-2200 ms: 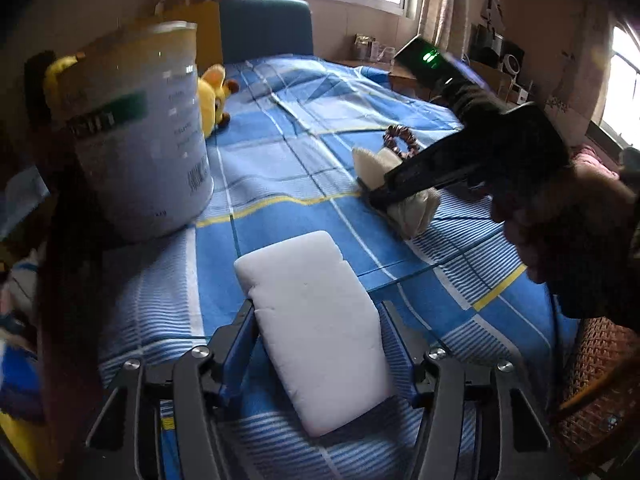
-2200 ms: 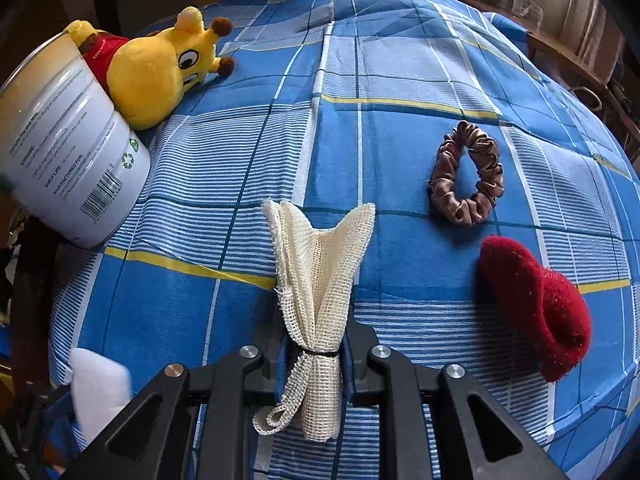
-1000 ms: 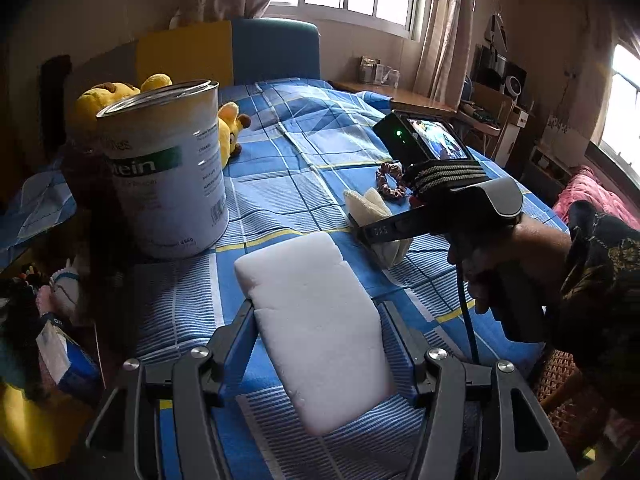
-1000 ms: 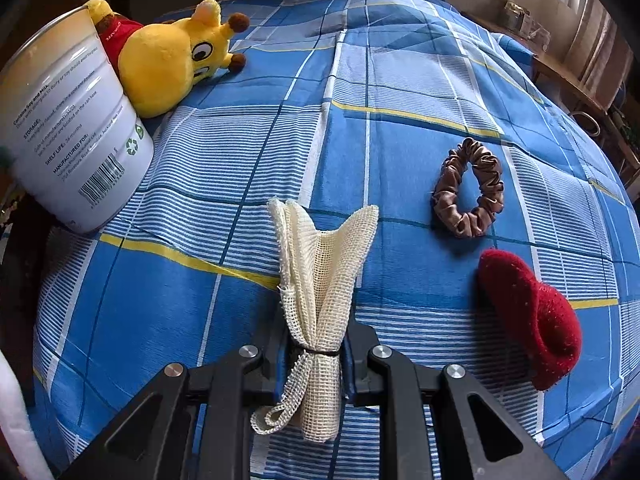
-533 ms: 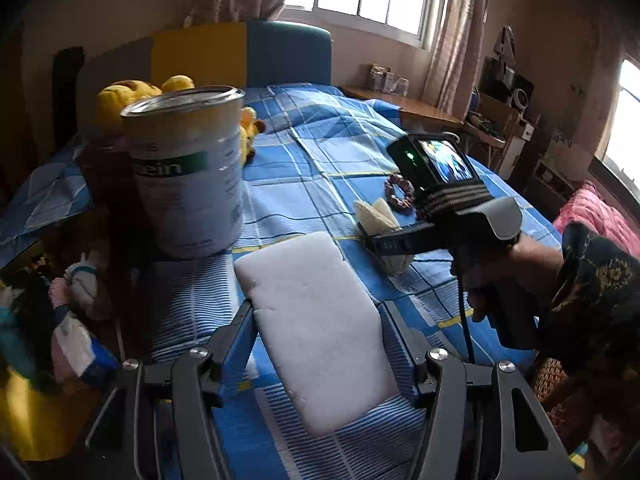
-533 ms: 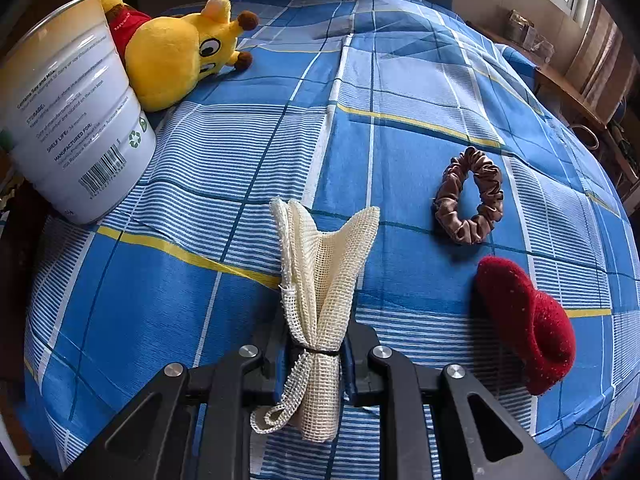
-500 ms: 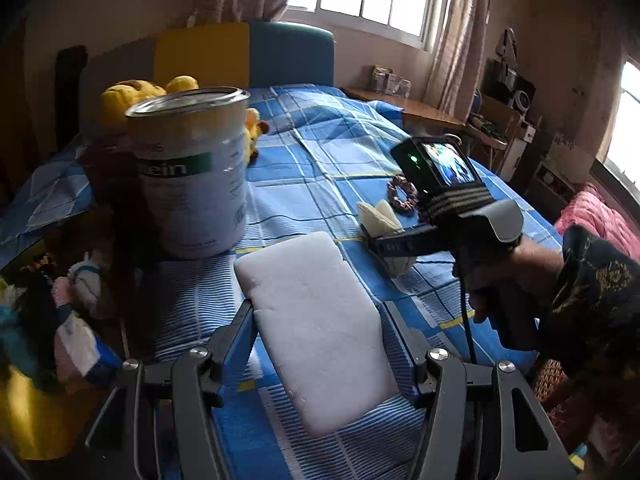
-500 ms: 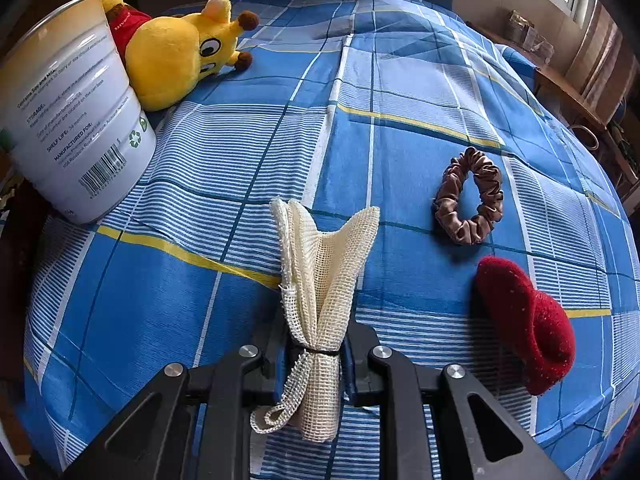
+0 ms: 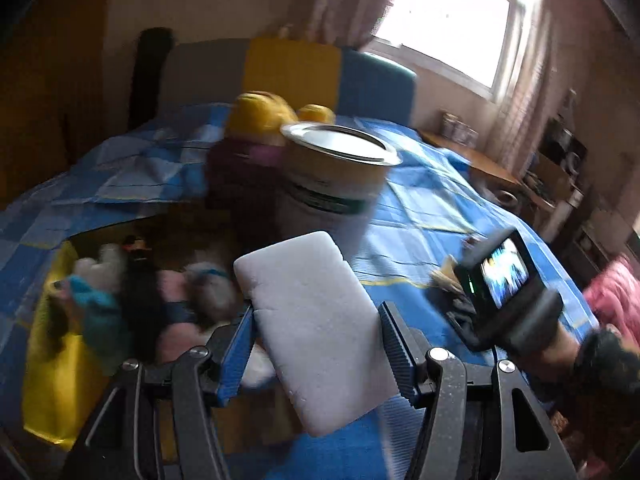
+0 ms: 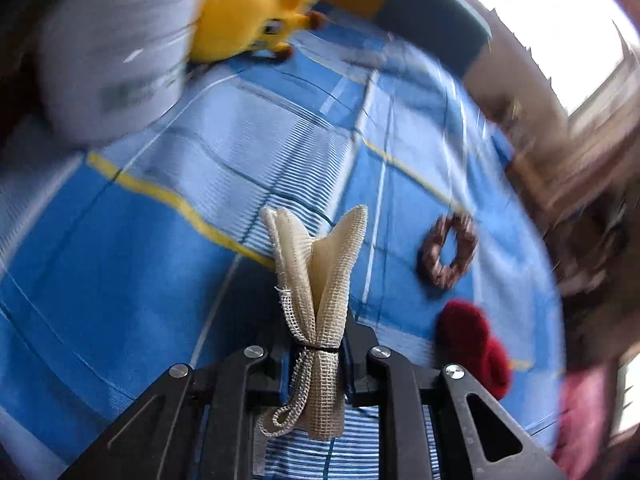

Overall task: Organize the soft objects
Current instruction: 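Carry the white sponge into the gold tray and open the left gripper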

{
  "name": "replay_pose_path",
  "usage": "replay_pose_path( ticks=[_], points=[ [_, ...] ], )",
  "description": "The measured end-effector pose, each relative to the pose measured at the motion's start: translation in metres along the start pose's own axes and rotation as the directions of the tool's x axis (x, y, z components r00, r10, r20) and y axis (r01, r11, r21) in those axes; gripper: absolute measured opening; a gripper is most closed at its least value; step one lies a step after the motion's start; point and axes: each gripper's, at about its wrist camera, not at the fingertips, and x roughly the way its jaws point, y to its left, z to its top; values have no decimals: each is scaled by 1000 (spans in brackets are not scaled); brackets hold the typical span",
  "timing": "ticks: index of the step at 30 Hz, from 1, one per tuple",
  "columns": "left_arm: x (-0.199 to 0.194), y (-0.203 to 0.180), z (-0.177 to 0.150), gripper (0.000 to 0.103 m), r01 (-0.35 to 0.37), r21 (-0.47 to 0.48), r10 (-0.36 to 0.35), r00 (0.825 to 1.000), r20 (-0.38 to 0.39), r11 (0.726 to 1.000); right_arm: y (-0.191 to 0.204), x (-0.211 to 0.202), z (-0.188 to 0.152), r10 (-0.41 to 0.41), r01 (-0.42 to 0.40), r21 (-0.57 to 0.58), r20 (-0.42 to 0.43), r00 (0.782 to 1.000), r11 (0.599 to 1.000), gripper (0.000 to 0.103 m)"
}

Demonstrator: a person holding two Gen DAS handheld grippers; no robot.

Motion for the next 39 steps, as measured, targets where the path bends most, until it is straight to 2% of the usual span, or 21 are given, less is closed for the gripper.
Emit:
replay_pose_path(
  ticks=[2,4,7,10,16,22,26,31,34,39],
  points=[
    [-2,16,0,61,-44,-20,44,999,-1,999,15,-2,0,-66,68,-83,27,997,994,18],
    [-3,30,-1,61,-70,-43,70,998,-8,997,19,-2,0,-88,91,-108,34,996,990,18],
    [-5,54,-3,61,-120,-86,119,993,-16,989,9,-1,1,-49,50,-72,21,999,996,18],
    [-6,80,-5,61,-140,-161,134,990,-46,977,6,-1,2,-30,31,-55,14,999,998,18],
    [-10,135,-24,61,-203,-322,171,977,-125,925,2,-2,3,14,-14,-10,4,1000,1000,18],
    [2,158,-35,63,-234,-377,174,967,-185,896,-2,-2,4,41,-41,23,0,999,999,18],
    [16,164,-34,67,-262,-372,190,957,-219,890,-6,-1,4,61,-60,46,-2,998,997,18],
    [29,169,-36,79,-294,-347,217,945,-243,891,-11,1,4,87,-86,80,-4,996,993,18],
    [26,171,-40,84,-310,-331,236,941,-244,891,-14,1,4,102,-101,101,-4,995,990,18],
    [12,173,-45,86,-333,-313,273,937,-219,889,-28,5,3,174,-168,202,-9,985,965,18]
  ],
)
